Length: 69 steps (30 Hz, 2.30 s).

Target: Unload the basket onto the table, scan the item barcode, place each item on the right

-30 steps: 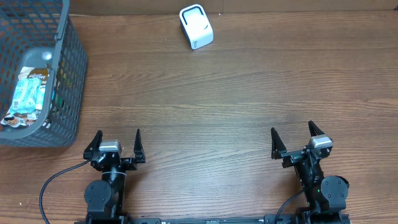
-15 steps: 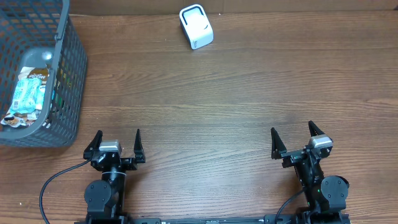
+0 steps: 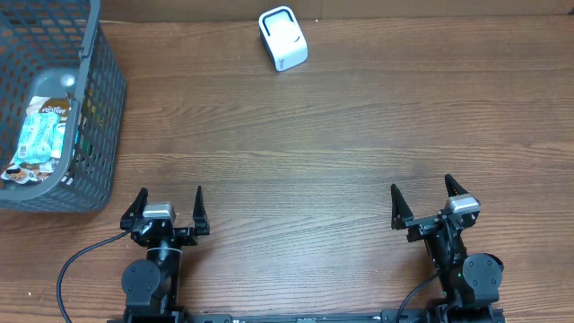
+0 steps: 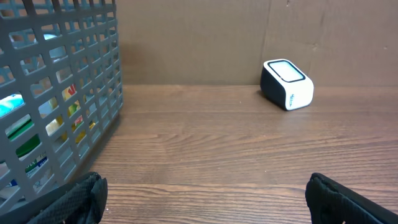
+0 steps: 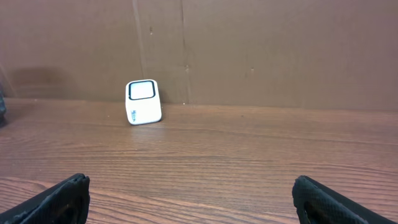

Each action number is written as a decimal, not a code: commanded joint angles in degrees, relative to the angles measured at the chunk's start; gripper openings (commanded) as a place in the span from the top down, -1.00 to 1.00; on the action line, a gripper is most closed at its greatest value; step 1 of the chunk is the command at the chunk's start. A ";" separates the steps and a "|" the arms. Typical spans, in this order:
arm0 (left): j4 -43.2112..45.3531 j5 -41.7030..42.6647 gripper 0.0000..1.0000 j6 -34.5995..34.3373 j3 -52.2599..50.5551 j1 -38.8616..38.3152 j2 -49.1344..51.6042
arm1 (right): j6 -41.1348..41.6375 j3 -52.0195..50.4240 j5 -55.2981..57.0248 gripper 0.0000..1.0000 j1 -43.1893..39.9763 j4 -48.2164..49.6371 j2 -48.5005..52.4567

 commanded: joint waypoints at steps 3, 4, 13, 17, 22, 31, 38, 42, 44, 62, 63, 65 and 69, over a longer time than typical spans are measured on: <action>0.04 0.31 -1.00 0.87 -0.15 0.39 -0.63 | -0.26 -0.59 0.52 -1.00 -0.15 0.24 -0.50; 0.04 0.28 -1.00 0.87 -0.15 0.39 -0.63 | -0.28 -0.59 0.55 -1.00 -0.15 0.24 -0.50; 0.44 0.26 -1.00 0.87 -0.15 0.39 -0.63 | -0.28 -0.59 0.52 -1.00 -0.15 0.22 -0.50; 0.33 0.28 -1.00 0.85 -0.15 0.39 -0.63 | -0.26 -0.59 0.55 -1.00 -0.15 0.24 -0.50; 0.85 1.40 -1.00 0.85 -0.07 0.39 -0.63 | -0.26 -0.59 0.55 -1.00 -0.15 0.22 -0.50; 1.53 20.20 -1.00 -11.50 12.02 0.39 -0.63 | -0.26 -0.59 0.55 -1.00 -0.15 0.24 -0.50; -7.50 20.20 -1.00 -13.07 27.61 0.39 2.03 | -0.28 -0.59 0.55 -1.00 -0.15 0.22 -0.50; -15.98 20.22 -1.00 -12.15 38.80 0.39 8.59 | -0.28 -0.59 0.55 -1.00 -0.15 0.24 -0.50; -20.24 20.22 -1.00 -11.23 44.54 0.39 12.66 | -0.26 -0.59 0.55 -1.00 -0.15 0.24 -0.50; -64.15 20.22 -1.00 -1.99 95.58 0.39 63.04 | -0.26 -0.59 0.55 -1.00 -0.15 0.24 -0.50; -64.15 20.22 -1.00 -1.99 95.58 0.39 64.13 | -0.26 -0.59 0.55 -1.00 -0.15 0.24 -0.50; -64.19 20.28 -1.00 -2.21 95.58 0.39 66.27 | -0.28 -0.59 0.55 -1.00 -0.15 0.24 -0.50; -63.63 22.62 -1.00 -2.84 95.58 0.39 70.27 | -0.26 -0.59 0.52 -1.00 -0.15 0.22 -0.50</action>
